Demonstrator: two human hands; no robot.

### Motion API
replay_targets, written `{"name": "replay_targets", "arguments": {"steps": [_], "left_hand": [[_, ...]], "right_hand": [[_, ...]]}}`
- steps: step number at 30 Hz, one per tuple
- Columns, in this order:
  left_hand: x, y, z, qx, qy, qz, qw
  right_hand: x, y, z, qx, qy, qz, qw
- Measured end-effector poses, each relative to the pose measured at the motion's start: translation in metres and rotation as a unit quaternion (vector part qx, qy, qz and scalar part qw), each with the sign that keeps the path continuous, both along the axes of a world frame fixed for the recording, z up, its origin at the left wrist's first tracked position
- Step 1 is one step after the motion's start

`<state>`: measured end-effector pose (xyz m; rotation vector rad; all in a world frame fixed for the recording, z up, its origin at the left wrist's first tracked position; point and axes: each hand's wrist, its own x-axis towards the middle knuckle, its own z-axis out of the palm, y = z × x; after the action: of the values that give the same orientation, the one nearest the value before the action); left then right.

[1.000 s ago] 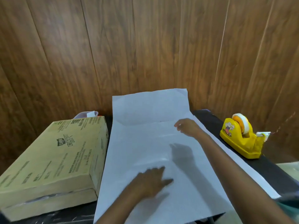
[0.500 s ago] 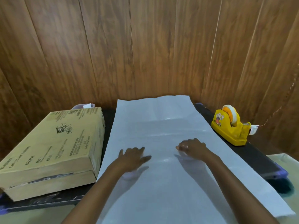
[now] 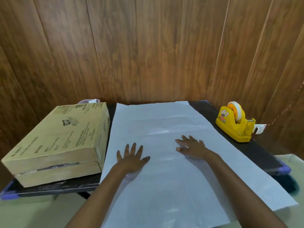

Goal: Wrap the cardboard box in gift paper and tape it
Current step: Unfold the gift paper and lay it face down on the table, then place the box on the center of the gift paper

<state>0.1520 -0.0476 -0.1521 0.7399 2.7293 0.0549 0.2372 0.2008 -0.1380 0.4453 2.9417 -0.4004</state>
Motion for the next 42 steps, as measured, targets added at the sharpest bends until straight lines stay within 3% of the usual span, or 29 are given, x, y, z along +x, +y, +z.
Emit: {"name": "replay_targets", "arguments": {"steps": [5,8,11,13,15,17,19,20,22,24,26,29,34,42], "left_hand": [[-0.004,-0.001,0.005,0.002,-0.011,0.008,1.0],[0.0,-0.003,0.02,0.068,0.024,-0.009,0.997],[0.005,-0.014,0.057,0.269,0.152,-0.002,0.951],[0.004,-0.032,0.091,0.366,0.229,0.0,0.902],[-0.01,-0.061,0.119,0.397,0.247,0.053,0.883],[-0.033,-0.112,0.138,0.362,0.28,0.157,0.875],[-0.055,-0.17,0.143,0.21,0.298,0.309,0.878],[-0.061,-0.195,0.143,0.149,0.264,0.389,0.87],[-0.067,-0.23,0.142,0.157,0.143,0.477,0.853],[-0.071,-0.242,0.14,0.271,0.001,0.45,0.851],[-0.071,-0.241,0.139,0.324,-0.047,0.429,0.842],[-0.075,-0.236,0.146,0.337,0.011,0.426,0.84],[-0.08,-0.213,0.18,0.27,0.133,0.363,0.882],[-0.1,-0.079,0.174,0.302,0.046,0.163,0.938]], "right_hand": [[-0.004,-0.003,0.004,-0.028,0.004,-0.001,1.0],[-0.011,-0.014,0.015,-0.039,0.086,-0.015,0.995],[-0.032,-0.053,0.04,-0.182,0.24,-0.015,0.954],[-0.05,-0.088,0.058,-0.293,0.271,-0.015,0.917],[-0.066,-0.121,0.073,-0.408,0.255,-0.022,0.876],[-0.084,-0.157,0.083,-0.493,0.197,-0.026,0.847],[-0.099,-0.188,0.084,-0.518,0.121,-0.02,0.847],[-0.106,-0.2,0.082,-0.515,0.087,-0.012,0.852],[-0.119,-0.224,0.077,-0.545,0.034,-0.001,0.838],[-0.126,-0.242,0.075,-0.583,0.0,-0.008,0.812],[-0.131,-0.253,0.076,-0.582,-0.009,-0.026,0.813],[-0.134,-0.259,0.08,-0.566,0.003,-0.045,0.823],[-0.122,-0.24,0.1,-0.582,0.068,-0.049,0.809],[-0.061,-0.143,0.119,-0.544,0.174,-0.203,0.796]]}}
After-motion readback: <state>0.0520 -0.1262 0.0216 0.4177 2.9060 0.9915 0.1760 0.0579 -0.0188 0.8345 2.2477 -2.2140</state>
